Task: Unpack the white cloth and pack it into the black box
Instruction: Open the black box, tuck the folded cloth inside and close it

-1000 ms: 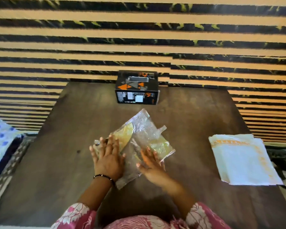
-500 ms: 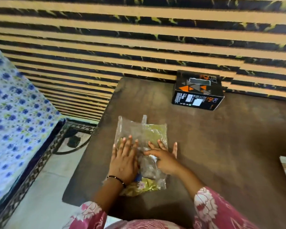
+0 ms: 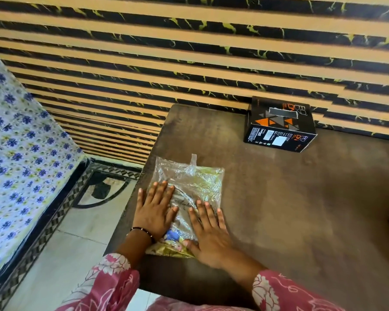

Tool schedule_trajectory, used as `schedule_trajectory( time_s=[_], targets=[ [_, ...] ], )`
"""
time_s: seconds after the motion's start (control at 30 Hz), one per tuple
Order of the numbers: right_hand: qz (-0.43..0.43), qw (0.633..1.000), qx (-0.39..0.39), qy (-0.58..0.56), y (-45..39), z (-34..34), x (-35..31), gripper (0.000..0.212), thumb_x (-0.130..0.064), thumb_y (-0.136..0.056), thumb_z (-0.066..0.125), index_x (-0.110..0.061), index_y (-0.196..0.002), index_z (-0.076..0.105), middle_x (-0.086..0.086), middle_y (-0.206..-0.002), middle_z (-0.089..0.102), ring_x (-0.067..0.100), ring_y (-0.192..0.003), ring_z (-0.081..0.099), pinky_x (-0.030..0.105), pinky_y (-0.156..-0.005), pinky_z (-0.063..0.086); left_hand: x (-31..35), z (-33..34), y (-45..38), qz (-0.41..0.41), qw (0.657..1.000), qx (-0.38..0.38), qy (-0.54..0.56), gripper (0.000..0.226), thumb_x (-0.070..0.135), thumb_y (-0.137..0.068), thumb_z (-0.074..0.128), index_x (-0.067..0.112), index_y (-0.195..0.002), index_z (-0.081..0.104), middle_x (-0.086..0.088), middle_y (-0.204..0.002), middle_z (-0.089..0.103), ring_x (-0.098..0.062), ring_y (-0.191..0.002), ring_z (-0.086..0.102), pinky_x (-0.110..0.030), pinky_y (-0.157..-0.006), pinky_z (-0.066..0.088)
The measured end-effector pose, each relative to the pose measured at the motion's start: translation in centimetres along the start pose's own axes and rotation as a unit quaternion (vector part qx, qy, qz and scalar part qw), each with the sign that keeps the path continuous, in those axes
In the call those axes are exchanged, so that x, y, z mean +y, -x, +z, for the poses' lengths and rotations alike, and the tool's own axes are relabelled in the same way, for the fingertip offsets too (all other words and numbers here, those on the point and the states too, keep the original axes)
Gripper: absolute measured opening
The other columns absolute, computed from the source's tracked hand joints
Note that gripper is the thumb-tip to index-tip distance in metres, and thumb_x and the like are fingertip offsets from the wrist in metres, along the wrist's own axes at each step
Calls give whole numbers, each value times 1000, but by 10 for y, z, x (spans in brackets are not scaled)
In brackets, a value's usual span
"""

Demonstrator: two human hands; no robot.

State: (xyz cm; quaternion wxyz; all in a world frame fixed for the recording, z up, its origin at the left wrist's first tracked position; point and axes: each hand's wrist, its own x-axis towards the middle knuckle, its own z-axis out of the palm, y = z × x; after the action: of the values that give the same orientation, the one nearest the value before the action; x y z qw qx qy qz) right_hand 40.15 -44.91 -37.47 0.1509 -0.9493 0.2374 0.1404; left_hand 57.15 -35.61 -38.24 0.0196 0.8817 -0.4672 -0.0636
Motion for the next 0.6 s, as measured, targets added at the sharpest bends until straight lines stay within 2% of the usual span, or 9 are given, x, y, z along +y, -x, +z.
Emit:
schedule_trajectory(
  time_s=[0.07, 0.13, 0.17, 0.23, 0.27, 0.33, 0.37, 0.43, 0.6],
  targets=[
    [-18, 999, -11, -24, 2, -8, 3, 83, -66, -81, 30, -26, -145, -4, 9, -157, 10, 24, -142, -6, 45, -108, -11, 1, -1, 1, -3, 1000, -6, -9, 71, 63, -83, -7, 29, -145, 2, 3, -157, 5, -20, -142, -9, -43, -106, -27],
    [-39, 995, 41, -88, 7, -14, 12, 80, -72, -81, 21, -34, -141, -15, -4, -155, -14, 14, -141, -25, 36, -105, -28, 4, -5, 1, 0, 1000, -2, -8, 77, 66, -81, -10, 28, -145, 9, 2, -157, 8, -21, -142, -9, -44, -107, -26],
    [-36, 989, 57, -129, 11, -18, 18, 83, -76, -76, 13, -35, -142, -13, -10, -152, -18, 11, -140, -26, 31, -106, -29, 6, -9, 1, 0, 1000, 7, -2, 81, 67, -80, -11, 28, -145, 14, 0, -157, 11, -21, -142, -7, -45, -109, -24],
    [-18, 978, 88, -187, 21, -30, 38, 88, -77, -68, 3, -33, -145, -4, -16, -150, -13, 6, -140, -20, 28, -111, -21, 15, -21, -2, -5, 999, 28, 17, 86, 68, -79, -12, 25, -145, 23, -4, -156, 17, -25, -144, 0, -48, -113, -15],
    [-8, 971, 103, -214, 25, -37, 51, 89, -78, -69, 4, -32, -146, 0, -17, -150, -9, 5, -140, -16, 28, -112, -15, 24, -29, -5, -6, 999, 39, 32, 87, 69, -79, -9, 22, -144, 24, -5, -156, 18, -26, -144, 3, -48, -114, -10],
    [18, 954, 120, -273, 33, -53, 74, 81, -70, -80, 26, -27, -146, 7, -18, -149, 1, 5, -141, -4, 26, -112, -6, 45, -41, -15, -8, 995, 57, 80, 84, 69, -81, 0, 19, -144, 27, -6, -156, 19, -27, -145, 7, -47, -116, -1],
    [37, 944, 126, -302, 36, -62, 88, 73, -58, -87, 38, -26, -146, 11, -16, -149, 7, 4, -139, 1, 23, -111, -3, 60, -47, -23, -5, 991, 67, 114, 85, 69, -82, 2, 17, -142, 30, -8, -155, 22, -27, -144, 10, -48, -117, 5],
    [84, 925, 146, -341, 41, -81, 117, 63, -40, -91, 47, -27, -146, 18, -8, -153, 18, 3, -138, 9, 21, -108, 6, 92, -55, -43, 3, 978, 85, 188, 85, 69, -82, 9, 12, -139, 37, -11, -152, 29, -29, -143, 18, -47, -117, 16],
    [188, 864, 198, -423, 44, -123, 193, 58, -39, -90, 51, -32, -143, 27, -1, -152, 32, 17, -139, 30, 27, -107, 25, 177, -76, -100, 3, 924, 54, 378, 59, 42, -93, 42, 9, -141, 32, -10, -153, 26, -20, -143, 18, -26, -112, 14]
  ],
)
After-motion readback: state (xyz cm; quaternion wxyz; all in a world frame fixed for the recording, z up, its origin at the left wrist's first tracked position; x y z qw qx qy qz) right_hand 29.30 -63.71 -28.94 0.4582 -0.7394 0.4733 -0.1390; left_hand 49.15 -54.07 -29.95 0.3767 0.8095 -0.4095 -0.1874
